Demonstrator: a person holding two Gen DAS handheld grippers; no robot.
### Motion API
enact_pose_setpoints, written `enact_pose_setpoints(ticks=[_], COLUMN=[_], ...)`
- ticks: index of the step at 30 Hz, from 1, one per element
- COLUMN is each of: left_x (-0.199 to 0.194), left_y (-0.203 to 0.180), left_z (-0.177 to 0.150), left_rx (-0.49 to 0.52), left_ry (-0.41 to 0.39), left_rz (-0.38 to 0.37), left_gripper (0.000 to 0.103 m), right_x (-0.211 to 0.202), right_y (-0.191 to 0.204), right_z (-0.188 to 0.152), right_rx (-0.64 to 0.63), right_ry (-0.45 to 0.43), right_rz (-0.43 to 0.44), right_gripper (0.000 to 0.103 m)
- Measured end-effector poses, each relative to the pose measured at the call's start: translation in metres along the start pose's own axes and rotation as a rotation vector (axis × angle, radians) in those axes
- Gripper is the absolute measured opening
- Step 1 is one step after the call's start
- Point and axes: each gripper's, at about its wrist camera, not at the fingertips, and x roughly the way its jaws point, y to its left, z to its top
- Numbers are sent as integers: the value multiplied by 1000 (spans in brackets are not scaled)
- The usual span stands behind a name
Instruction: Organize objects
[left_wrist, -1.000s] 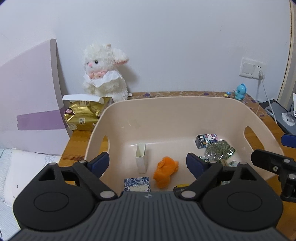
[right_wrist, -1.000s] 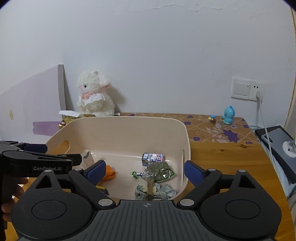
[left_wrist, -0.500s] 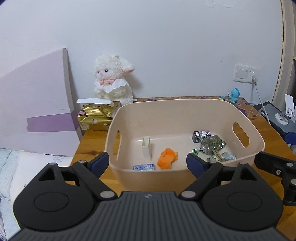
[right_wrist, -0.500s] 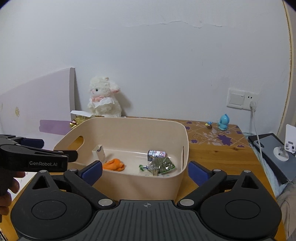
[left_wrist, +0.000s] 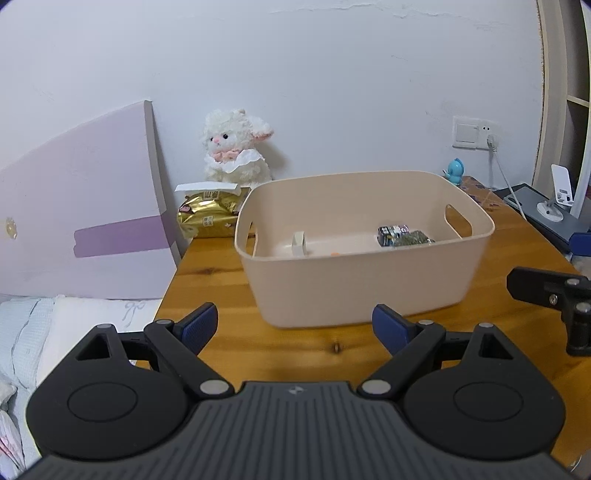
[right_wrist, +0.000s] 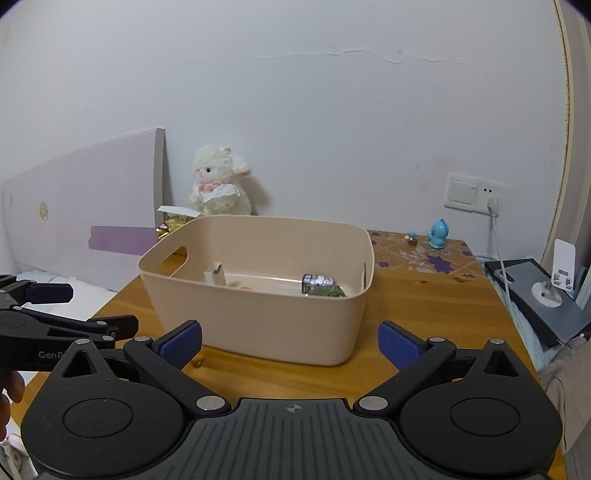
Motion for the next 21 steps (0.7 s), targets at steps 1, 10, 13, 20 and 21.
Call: enact_pose_setpoints(ticks=[1, 10, 13, 20, 21], left_x=[-4, -41, -52, -76, -79], left_y=[1, 1, -1, 1, 1], left_z=[-4, -27, -31, -40, -41], left_rx=[-2, -12, -12, -30, -29], left_ry=[0, -4, -10, -37, -39], left_rz=[-2, -3, 5, -3, 1], left_gripper=[91, 92, 92, 92, 92], right_x=[-3, -31, -43, -65, -68], right_y=[2, 8, 8, 10, 10], right_z=[-3, -25, -32, -53, -56], right_rx=[-5, 20, 34, 30, 34], right_ry=[-2, 16, 13, 22, 25], right_rz=[-5, 18, 27, 9, 11], right_gripper=[103, 103, 103, 103, 103])
